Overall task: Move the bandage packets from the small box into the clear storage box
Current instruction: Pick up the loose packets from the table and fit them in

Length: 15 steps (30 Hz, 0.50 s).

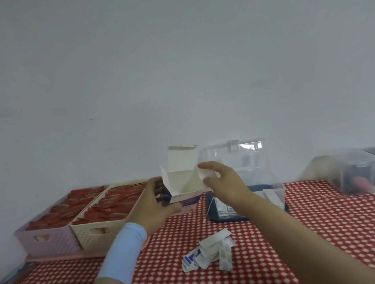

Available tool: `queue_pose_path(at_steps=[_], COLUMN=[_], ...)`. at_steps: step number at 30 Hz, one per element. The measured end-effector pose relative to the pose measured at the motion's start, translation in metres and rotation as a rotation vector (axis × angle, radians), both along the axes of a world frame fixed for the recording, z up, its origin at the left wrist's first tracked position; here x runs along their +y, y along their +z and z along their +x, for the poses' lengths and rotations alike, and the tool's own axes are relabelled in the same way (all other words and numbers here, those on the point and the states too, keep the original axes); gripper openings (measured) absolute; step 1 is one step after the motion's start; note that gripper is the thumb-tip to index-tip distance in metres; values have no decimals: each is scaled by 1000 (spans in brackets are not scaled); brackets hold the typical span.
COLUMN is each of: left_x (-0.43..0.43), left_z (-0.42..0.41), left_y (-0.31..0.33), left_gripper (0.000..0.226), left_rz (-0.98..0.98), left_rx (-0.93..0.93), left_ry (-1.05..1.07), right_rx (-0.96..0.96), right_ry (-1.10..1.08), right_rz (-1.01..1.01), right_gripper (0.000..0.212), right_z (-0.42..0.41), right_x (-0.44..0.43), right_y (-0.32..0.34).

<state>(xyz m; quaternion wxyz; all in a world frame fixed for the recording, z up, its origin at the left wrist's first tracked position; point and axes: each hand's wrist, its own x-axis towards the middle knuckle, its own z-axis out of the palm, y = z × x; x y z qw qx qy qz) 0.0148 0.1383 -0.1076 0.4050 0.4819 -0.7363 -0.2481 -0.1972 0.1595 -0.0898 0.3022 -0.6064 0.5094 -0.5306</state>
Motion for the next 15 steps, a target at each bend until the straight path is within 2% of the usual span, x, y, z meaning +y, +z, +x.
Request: queue_pose_path(at_steps=[2,3,5,9,13,15], left_x=[-7,-10,-14,-17,-29,-31], left_z=[5,8,11,16,22,21], left_y=[-15,-21,-31,-42,-49,-45], left_gripper=[53,50,56,57,42,41], left_rz=[-6,-38,-96,-136,-147,-138], left_rx=[-23,-101,-167,-75,-121,-115], left_ry=[81,145,181,196,242,235], right_rx=[-22,-25,-32,-39,139,250], right_ry=[-36,-52,-83,-122,-96,-83], right_rz=[2,2,4,33,22,32], right_gripper=[50,53,59,67,36,32], right_z=[9,13,23,37,45,44], right_x=[-10,-14,-25,-42,-50,-49], right_y=[-5,-7,-14,-30,-38,-40])
